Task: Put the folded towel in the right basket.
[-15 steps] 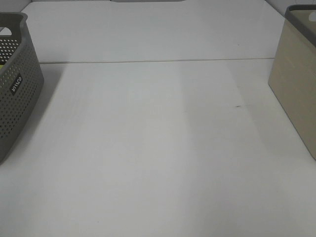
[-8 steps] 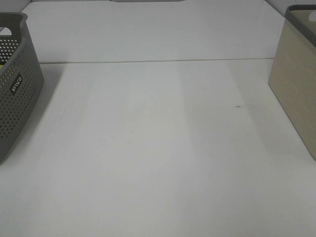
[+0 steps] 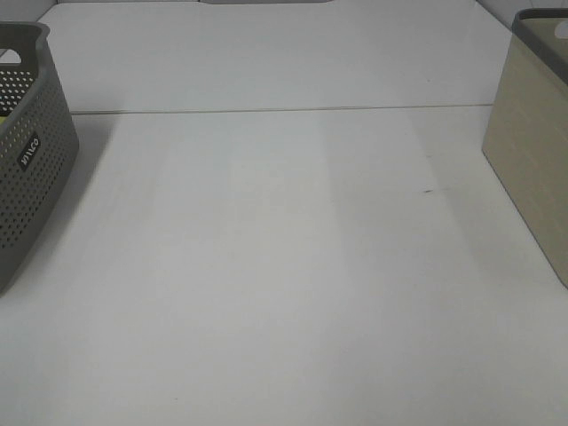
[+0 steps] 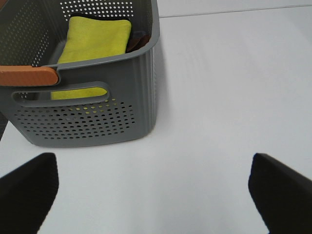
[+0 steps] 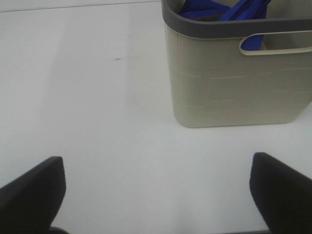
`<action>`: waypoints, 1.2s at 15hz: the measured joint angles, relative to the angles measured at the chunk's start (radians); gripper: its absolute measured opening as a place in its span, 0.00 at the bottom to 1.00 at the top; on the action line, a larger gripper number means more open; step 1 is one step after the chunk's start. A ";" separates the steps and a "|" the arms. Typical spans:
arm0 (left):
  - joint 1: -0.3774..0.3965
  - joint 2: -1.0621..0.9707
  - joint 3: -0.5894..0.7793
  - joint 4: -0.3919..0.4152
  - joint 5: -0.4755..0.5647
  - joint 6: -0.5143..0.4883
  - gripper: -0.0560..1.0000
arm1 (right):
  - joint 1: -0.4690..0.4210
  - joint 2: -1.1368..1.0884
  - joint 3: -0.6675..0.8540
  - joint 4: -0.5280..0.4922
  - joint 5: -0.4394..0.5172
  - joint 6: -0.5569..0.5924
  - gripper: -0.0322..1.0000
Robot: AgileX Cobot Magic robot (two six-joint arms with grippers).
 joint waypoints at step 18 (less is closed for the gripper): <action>0.000 0.000 0.000 0.000 0.000 0.000 0.99 | -0.068 -0.003 0.002 -0.001 -0.003 -0.003 0.97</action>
